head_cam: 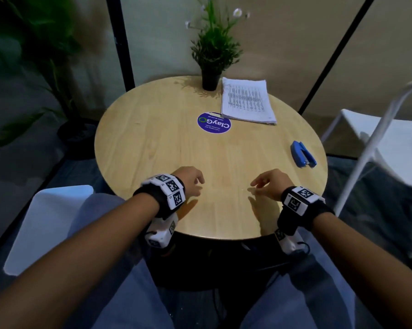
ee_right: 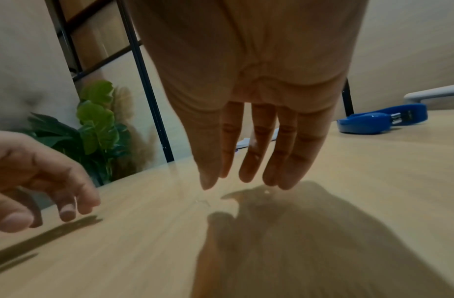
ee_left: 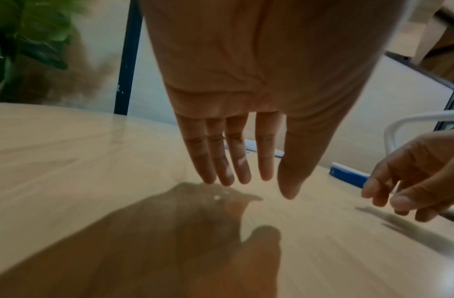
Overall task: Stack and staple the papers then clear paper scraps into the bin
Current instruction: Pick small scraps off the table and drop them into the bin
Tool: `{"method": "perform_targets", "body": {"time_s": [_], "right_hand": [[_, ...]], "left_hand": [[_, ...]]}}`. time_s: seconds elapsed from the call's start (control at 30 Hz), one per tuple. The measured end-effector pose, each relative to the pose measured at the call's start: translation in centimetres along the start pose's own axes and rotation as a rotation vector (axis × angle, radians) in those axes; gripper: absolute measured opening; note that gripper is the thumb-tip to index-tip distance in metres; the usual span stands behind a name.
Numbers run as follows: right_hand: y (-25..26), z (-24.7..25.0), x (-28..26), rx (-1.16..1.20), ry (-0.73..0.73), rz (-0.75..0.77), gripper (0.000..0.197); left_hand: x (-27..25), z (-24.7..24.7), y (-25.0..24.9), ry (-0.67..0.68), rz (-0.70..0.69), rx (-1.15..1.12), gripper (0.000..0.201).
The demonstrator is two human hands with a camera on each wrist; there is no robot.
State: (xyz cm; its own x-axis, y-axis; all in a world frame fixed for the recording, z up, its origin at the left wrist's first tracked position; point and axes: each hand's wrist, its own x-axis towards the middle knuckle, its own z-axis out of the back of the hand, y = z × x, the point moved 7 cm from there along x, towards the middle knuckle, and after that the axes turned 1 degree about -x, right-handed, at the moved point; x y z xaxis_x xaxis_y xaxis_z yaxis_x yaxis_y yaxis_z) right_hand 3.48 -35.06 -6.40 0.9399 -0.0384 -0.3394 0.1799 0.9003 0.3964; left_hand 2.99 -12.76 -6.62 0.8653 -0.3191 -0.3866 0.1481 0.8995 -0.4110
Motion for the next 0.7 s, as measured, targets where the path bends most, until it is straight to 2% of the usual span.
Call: {"method": "perform_targets", "body": {"time_s": [0.1,0.27,0.53,0.6,0.7], "right_hand": [[-1.0,-0.9,0.4,0.010,0.011,-0.012,0.023],[-1.3,-1.6,1.2,0.109,-0.012,-0.032,0.018],[-0.9,-2.3,2.0,0.208,-0.007,-0.043,0.012],[-1.1,-2.4,2.3,0.227,-0.033,-0.072,0.016],[-1.0,-2.7,2.5,0.234,-0.026,-0.124,0.034]], "left_hand": [[0.6,-1.3,-0.1,0.056,0.015,0.027,0.038],[1.3,-2.5,0.1,0.079,0.035,0.005,0.022],[1.7,-2.8,-0.6,0.078,0.030,0.013,0.021],[2.1,-2.9,-1.6,0.053,0.013,-0.003,0.020],[3.1,-3.1,-3.4,-0.001,-0.002,-0.039,0.023]]}}
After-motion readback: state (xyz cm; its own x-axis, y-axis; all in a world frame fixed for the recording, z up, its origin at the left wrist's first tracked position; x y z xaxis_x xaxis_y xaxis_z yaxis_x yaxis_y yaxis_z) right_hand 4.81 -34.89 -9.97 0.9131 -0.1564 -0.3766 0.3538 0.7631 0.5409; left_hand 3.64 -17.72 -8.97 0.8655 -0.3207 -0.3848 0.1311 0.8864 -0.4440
